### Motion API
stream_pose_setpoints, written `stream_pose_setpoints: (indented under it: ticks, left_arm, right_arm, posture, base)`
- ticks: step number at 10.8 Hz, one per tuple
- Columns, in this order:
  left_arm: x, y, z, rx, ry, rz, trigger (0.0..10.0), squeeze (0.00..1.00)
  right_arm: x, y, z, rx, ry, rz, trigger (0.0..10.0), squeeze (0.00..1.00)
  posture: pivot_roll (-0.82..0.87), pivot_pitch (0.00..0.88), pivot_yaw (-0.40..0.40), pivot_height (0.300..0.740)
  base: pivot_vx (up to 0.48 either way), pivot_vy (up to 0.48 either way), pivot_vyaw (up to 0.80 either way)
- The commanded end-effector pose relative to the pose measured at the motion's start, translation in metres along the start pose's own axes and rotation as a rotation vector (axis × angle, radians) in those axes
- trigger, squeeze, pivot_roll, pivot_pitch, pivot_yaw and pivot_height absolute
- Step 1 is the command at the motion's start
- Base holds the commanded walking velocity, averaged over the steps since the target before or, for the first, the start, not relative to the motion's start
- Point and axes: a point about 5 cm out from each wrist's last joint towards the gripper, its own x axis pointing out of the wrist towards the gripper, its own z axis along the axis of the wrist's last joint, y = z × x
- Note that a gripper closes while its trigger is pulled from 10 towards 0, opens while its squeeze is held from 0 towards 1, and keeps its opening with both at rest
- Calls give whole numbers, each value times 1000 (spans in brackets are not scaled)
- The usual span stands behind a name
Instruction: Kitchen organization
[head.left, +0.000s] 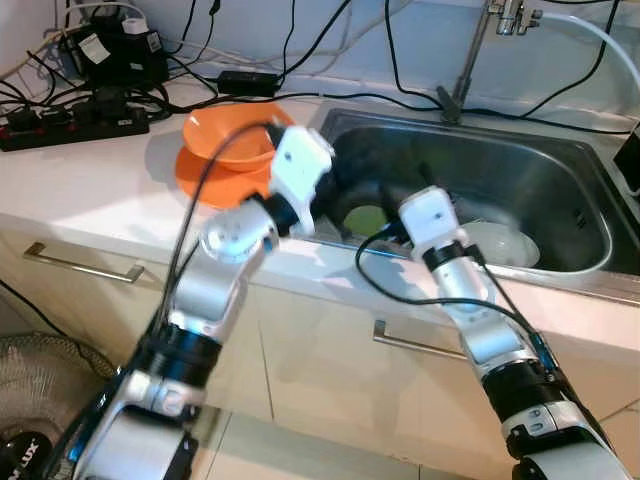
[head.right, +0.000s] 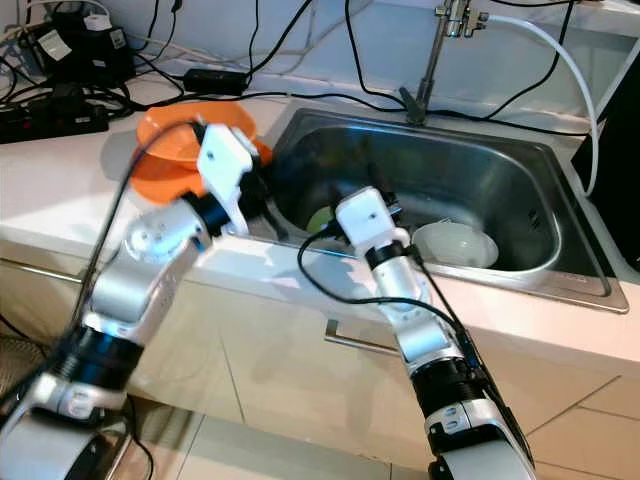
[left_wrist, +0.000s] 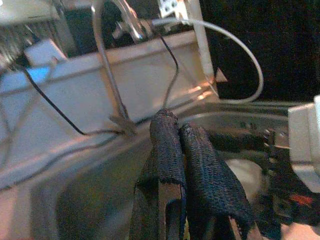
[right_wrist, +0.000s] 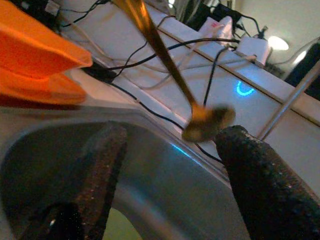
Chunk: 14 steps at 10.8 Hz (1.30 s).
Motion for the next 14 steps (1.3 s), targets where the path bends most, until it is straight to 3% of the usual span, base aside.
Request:
stream_pose_setpoints:
  ticks: [1, 2, 7, 8, 14]
  left_arm:
    - [1, -5, 3, -2, -1, -29, 10000, 0]
    - [0, -9, -1, -38, 12, -40, 10000, 0]
    - [-3, -15, -9, -71, 56, -62, 10000, 0]
    - [-3, -14, -9, -71, 60, -63, 10000, 0]
    - [-3, -14, -6, -68, 66, -72, 10000, 0]
  right_arm:
    - [4, -2, 5, -35, -31, 6, 10000, 1000]
    - [5, 3, 8, -54, -44, 17, 10000, 0]
    - [8, 8, 12, -63, -70, 27, 10000, 0]
    - [9, 8, 13, -66, -75, 27, 0, 0]
    - [10, 8, 11, -67, -70, 34, 0, 0]
  posture:
    - [177, 0, 8, 740]
    - [177, 0, 8, 740]
    - [178, 0, 5, 740]
    - [179, 0, 6, 740]
    - [190, 3, 5, 740]
  base:
    - [0, 0, 0]
    - [0, 0, 0]
    - [0, 0, 0]
    - [0, 0, 0]
    - [0, 0, 0]
